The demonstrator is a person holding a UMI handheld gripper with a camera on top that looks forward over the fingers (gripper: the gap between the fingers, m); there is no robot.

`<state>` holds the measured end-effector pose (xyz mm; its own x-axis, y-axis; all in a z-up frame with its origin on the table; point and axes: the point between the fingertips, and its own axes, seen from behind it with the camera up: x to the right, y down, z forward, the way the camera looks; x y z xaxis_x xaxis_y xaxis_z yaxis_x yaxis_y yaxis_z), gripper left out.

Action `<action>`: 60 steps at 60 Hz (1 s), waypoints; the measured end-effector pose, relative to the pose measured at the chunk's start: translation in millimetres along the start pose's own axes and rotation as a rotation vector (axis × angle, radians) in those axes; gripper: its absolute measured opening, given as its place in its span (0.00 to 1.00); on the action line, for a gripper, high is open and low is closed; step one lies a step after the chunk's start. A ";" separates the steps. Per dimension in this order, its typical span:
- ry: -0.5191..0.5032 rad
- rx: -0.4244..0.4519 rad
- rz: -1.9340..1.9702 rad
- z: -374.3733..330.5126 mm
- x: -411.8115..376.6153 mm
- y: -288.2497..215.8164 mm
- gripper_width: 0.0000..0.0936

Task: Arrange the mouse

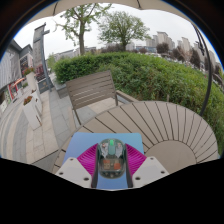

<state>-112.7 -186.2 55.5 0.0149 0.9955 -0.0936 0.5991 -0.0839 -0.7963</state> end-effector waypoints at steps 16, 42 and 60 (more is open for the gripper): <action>0.114 -0.060 0.016 44.1 -15.7 45.8 0.52; 0.112 -0.122 -0.027 -158.8 -38.1 6.0 0.91; 0.229 -0.140 0.031 -252.5 -9.2 35.7 0.91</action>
<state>110.7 -187.2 178.8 0.2063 0.9779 0.0332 0.7002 -0.1238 -0.7032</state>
